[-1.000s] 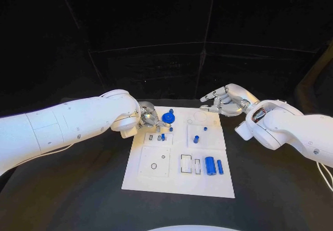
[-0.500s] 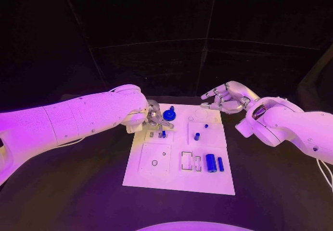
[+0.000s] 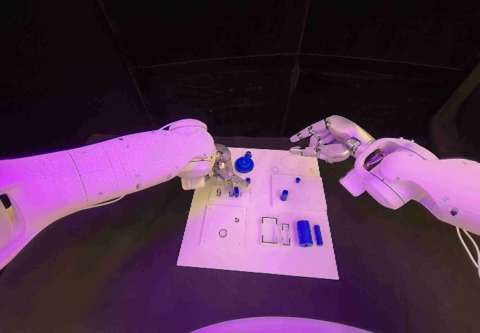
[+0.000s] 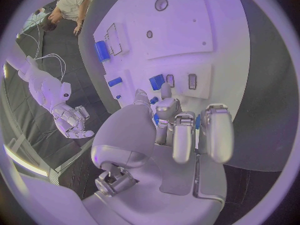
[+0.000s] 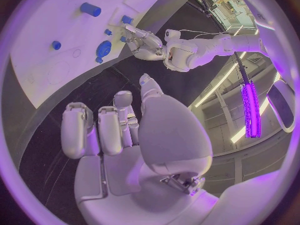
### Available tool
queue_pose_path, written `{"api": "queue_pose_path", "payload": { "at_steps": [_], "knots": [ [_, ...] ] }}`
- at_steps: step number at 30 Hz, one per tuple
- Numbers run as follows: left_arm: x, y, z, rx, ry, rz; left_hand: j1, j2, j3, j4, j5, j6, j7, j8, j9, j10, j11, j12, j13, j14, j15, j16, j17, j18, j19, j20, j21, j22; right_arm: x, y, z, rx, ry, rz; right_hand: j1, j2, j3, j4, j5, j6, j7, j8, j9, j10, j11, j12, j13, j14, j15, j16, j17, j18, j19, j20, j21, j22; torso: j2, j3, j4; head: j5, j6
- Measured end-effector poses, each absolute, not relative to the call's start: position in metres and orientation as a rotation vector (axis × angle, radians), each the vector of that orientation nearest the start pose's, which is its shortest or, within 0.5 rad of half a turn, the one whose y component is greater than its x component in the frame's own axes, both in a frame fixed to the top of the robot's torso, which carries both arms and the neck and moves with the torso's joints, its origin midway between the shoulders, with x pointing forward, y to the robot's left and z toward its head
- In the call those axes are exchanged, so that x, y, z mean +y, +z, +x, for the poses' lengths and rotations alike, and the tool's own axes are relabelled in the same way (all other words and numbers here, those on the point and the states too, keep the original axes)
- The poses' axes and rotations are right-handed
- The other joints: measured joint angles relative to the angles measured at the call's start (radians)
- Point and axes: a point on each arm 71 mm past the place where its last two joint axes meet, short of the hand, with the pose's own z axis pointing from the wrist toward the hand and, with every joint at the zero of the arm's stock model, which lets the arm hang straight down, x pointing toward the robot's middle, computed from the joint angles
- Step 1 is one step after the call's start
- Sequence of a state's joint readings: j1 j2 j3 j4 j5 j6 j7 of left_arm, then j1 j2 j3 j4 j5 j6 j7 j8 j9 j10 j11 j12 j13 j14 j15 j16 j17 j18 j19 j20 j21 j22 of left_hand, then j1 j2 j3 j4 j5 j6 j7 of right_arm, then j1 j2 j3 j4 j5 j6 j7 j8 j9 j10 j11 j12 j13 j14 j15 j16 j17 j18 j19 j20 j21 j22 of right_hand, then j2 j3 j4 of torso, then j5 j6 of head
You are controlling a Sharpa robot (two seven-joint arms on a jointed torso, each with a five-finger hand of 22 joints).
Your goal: Assemble the parts on the task board
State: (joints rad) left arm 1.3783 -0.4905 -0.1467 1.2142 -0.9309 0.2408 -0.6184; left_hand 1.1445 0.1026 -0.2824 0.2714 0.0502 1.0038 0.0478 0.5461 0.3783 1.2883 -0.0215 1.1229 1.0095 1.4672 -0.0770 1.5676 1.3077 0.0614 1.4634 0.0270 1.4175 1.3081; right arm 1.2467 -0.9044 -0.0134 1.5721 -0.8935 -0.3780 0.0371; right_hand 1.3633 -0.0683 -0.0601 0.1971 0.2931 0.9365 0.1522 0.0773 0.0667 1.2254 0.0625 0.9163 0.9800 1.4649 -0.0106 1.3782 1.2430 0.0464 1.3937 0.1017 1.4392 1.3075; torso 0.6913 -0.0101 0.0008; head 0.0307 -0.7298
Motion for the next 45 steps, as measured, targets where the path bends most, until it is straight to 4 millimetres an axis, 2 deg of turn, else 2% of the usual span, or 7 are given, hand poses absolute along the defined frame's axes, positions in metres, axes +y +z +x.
{"api": "queue_pose_path", "payload": {
  "at_steps": [5, 13, 19, 36, 40, 44, 45],
  "knots": [
    [0.127, -0.193, 0.536, 2.413, -0.308, -0.112, 0.004, -0.004, 0.000, 0.000, 0.000, -0.004, 0.004, 0.005, 0.004, 0.000, 0.000, 0.004, 0.002, 0.000, 0.000, 0.000, 0.000, 0.000, 0.000, 0.000, 0.000, 0.000, -0.219, -0.147, 0.490, 1.619, 0.989, 0.335, 0.000, 0.000, 0.000, 0.000, 0.000, 0.000, 0.000, 0.000, 0.000, 0.000, 0.000, 0.000, 0.000, 0.000, 0.000, 0.000, 0.000, 0.000, 0.000, 0.000, 0.000, 0.000, 0.000, 0.0004, 0.0006, 0.000, -0.002],
    [0.124, -0.194, 0.536, 2.424, -0.297, -0.091, 0.034, 0.017, 0.021, -0.027, 0.000, -0.020, 0.001, 0.025, 0.024, 0.000, 0.000, 0.004, 0.006, 0.000, 0.000, 0.000, 0.000, 0.000, 0.000, 0.000, 0.000, 0.000, -0.218, -0.148, 0.490, 1.624, 0.989, 0.333, 0.000, 0.000, 0.000, 0.000, 0.000, 0.000, 0.000, 0.000, 0.000, 0.000, 0.000, 0.000, 0.000, 0.000, 0.000, 0.000, -0.001, 0.000, 0.000, 0.000, 0.000, 0.000, 0.000, 0.0011, 0.0007, 0.000, -0.002],
    [0.122, -0.195, 0.536, 2.428, -0.290, -0.079, 0.048, 0.024, 0.042, -0.047, 0.000, -0.030, 0.002, 0.035, 0.038, 0.000, 0.000, 0.004, 0.008, 0.000, 0.000, 0.000, 0.000, 0.000, 0.000, 0.000, 0.000, 0.000, -0.218, -0.148, 0.491, 1.627, 0.987, 0.333, 0.000, 0.000, 0.000, 0.000, 0.000, 0.000, 0.000, 0.000, 0.000, 0.000, 0.000, 0.000, 0.000, 0.000, 0.000, 0.000, -0.001, 0.000, 0.000, 0.000, 0.000, 0.000, 0.000, 0.0015, 0.0007, 0.001, -0.003],
    [0.119, -0.197, 0.535, 2.440, -0.272, -0.041, 0.067, 0.022, 0.071, -0.065, 0.000, -0.038, 0.002, 0.043, 0.050, 0.000, 0.000, 0.008, 0.011, 0.000, 0.000, 0.000, 0.000, 0.000, 0.000, 0.000, 0.000, 0.000, -0.216, -0.149, 0.492, 1.633, 0.987, 0.331, 0.000, 0.000, -0.003, 0.003, 0.005, 0.000, 0.000, 0.000, 0.001, 0.000, 0.000, 0.000, 0.000, 0.000, 0.000, 0.000, -0.001, 0.000, 0.000, 0.000, 0.000, 0.000, 0.000, 0.0022, 0.0010, 0.004, -0.008],
    [0.118, -0.196, 0.534, 2.438, -0.272, -0.037, 0.125, 0.029, 0.114, -0.105, 0.000, -0.048, -0.005, 0.049, 0.057, 0.004, -0.004, 0.008, 0.012, -0.002, -0.003, 0.000, 0.000, 0.000, 0.000, 0.000, 0.000, 0.000, -0.216, -0.149, 0.492, 1.634, 0.987, 0.331, 0.000, 0.000, -0.003, 0.003, 0.005, 0.000, 0.000, 0.000, 0.001, 0.000, 0.000, 0.000, 0.000, 0.000, 0.000, 0.000, -0.001, 0.000, 0.000, 0.000, 0.000, 0.000, 0.000, 0.0020, 0.0010, 0.004, -0.009],
    [0.118, -0.195, 0.534, 2.432, -0.278, -0.043, 0.209, 0.044, 0.206, -0.173, 0.000, -0.063, -0.012, 0.046, 0.056, 0.003, -0.011, 0.004, 0.011, -0.004, -0.014, 0.000, 0.000, 0.000, 0.004, -0.009, 0.000, 0.000, -0.216, -0.149, 0.493, 1.634, 0.987, 0.331, 0.000, 0.000, -0.003, 0.003, 0.005, 0.000, 0.000, 0.000, 0.001, 0.000, 0.000, 0.000, 0.000, 0.000, 0.000, 0.000, -0.001, 0.000, 0.000, 0.000, 0.000, 0.000, 0.001, 0.0017, 0.0010, 0.004, -0.011],
    [0.118, -0.195, 0.534, 2.429, -0.280, -0.045, 0.226, 0.046, 0.212, -0.169, 0.009, -0.069, -0.014, 0.041, 0.053, 0.000, -0.013, -0.001, 0.009, -0.004, -0.014, 0.000, 0.000, 0.000, 0.002, -0.011, 0.000, 0.000, -0.216, -0.149, 0.493, 1.634, 0.987, 0.331, 0.000, 0.000, -0.003, 0.003, 0.005, 0.000, 0.000, 0.000, 0.001, 0.000, 0.000, 0.000, 0.000, 0.000, 0.000, 0.000, -0.001, 0.000, 0.000, 0.000, 0.000, 0.000, 0.001, 0.0017, 0.0009, 0.004, -0.012]
  ]
}}
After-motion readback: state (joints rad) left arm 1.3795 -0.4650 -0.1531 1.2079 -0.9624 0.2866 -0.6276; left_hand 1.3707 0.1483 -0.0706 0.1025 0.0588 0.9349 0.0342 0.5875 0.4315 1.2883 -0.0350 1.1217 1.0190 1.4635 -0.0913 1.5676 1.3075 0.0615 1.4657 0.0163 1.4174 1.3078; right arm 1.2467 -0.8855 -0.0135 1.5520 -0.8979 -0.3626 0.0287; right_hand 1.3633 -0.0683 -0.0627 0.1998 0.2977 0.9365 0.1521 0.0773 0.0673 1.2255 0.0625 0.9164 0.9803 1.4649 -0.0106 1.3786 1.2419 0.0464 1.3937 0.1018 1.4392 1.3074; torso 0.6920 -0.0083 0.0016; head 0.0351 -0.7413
